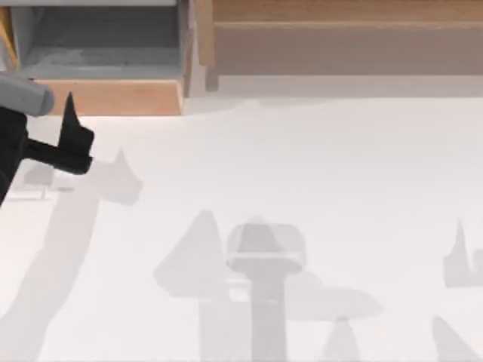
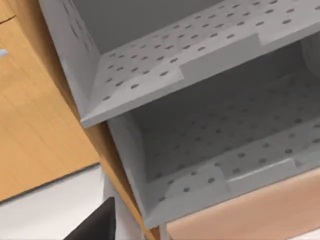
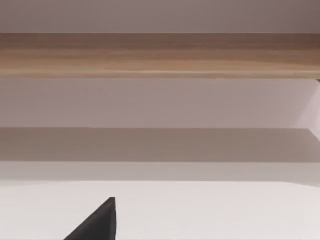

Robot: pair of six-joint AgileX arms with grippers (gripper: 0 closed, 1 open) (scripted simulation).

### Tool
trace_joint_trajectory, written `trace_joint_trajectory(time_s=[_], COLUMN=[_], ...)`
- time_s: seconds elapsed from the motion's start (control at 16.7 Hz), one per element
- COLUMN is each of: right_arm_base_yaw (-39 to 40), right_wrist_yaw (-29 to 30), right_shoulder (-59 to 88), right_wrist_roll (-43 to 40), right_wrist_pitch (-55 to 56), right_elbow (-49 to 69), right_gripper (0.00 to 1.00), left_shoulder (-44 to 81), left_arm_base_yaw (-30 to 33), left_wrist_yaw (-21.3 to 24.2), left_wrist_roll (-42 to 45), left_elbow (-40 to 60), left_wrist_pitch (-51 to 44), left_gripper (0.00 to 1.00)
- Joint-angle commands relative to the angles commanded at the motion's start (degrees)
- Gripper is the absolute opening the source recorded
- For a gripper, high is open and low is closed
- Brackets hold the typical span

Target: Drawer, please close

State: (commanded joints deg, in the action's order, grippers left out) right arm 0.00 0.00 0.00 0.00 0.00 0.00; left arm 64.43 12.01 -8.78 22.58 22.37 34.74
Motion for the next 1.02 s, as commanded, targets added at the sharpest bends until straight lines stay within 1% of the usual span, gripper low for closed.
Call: trace_joint_trajectory(time_s=[0.36, 0.6, 0.72, 0.84, 1.02], right_arm_base_yaw=[0.0, 0.0, 0.0, 0.0, 0.0], right_wrist_yaw=[0.0, 0.0, 0.0, 0.0, 0.0], right_shoulder=[0.0, 0.0, 0.0, 0.0, 0.0], right_wrist_roll=[0.0, 0.0, 0.0, 0.0, 0.0], right_wrist_pitch=[0.0, 0.0, 0.0, 0.0, 0.0], right_elbow=[0.0, 0.0, 0.0, 0.0, 0.0], right_gripper=[1.0, 1.0, 1.0, 1.0, 1.0], left_shoulder=[20.56, 33.9, 39.54, 44.15, 48.63], left_arm_base_yaw=[-22.4, -36.81, -42.78, -47.58, -52.17], left_wrist_yaw=[22.33, 36.23, 42.02, 46.75, 51.34], left_wrist_roll=[27.68, 46.01, 53.96, 60.56, 67.04], left_elbow=[-4.43, -4.35, -2.87, -0.86, 1.9], left_wrist_pitch=[20.4, 34.52, 40.99, 46.53, 52.17], left_gripper=[1.0, 1.0, 1.0, 1.0, 1.0])
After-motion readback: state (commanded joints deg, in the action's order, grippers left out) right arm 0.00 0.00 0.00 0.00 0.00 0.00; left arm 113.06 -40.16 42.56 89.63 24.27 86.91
